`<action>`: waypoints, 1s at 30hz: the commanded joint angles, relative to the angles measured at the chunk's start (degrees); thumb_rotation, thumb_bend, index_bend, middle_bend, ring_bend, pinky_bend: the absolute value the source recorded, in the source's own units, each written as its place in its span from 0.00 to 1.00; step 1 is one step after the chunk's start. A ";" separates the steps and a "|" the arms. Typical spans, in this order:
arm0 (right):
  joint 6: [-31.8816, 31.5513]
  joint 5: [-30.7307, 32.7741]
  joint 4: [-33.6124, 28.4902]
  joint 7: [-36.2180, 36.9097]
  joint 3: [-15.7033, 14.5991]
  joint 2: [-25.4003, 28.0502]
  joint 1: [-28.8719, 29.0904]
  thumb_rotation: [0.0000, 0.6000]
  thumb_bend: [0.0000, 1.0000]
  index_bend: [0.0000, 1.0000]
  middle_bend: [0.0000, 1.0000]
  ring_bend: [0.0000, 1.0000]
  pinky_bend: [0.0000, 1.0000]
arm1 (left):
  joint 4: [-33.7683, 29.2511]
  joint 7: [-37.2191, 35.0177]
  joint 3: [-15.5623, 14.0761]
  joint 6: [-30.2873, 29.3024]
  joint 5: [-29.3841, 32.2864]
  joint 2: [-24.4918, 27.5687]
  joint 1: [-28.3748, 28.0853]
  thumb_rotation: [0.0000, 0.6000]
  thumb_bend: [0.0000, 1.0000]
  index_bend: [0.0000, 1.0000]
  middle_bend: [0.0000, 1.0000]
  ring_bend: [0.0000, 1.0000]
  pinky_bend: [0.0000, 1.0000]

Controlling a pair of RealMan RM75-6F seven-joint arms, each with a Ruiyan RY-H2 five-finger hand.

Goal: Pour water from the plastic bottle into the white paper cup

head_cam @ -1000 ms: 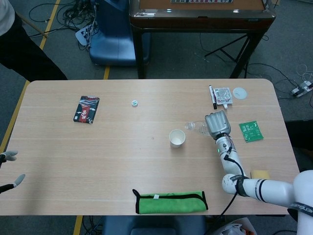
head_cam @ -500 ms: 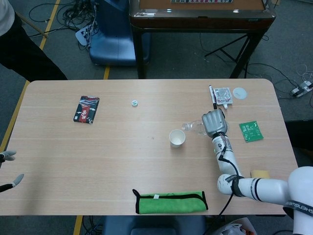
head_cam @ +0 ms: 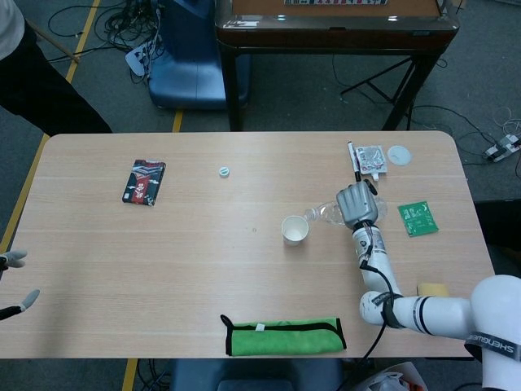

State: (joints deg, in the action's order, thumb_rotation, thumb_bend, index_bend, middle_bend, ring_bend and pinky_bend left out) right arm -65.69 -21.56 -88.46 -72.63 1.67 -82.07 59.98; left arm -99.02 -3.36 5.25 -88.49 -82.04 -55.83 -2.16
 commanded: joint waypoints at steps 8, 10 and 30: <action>-1.10 1.07 -0.16 -2.94 -0.79 -0.17 0.49 1.00 0.26 0.61 0.62 0.46 0.47 | -0.14 -0.10 0.02 0.10 0.09 0.13 0.00 1.00 0.14 0.31 0.40 0.36 0.68; -1.22 1.21 -0.16 -3.33 -0.87 -0.17 0.54 1.00 0.26 0.61 0.62 0.46 0.47 | -0.16 -0.15 0.01 0.19 0.14 0.17 0.00 1.00 0.14 0.31 0.40 0.36 0.68; -2.41 2.53 1.10 -7.46 -1.25 -1.96 1.32 1.00 0.26 0.61 0.62 0.46 0.47 | -0.38 -0.36 0.12 0.33 0.54 0.50 0.06 1.00 0.14 0.31 0.40 0.36 0.68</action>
State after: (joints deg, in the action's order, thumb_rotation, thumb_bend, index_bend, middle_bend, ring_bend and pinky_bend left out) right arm -68.06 -19.07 -87.38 -80.06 0.41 -84.00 61.29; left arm -99.40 -3.71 5.37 -88.15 -81.50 -55.33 -2.10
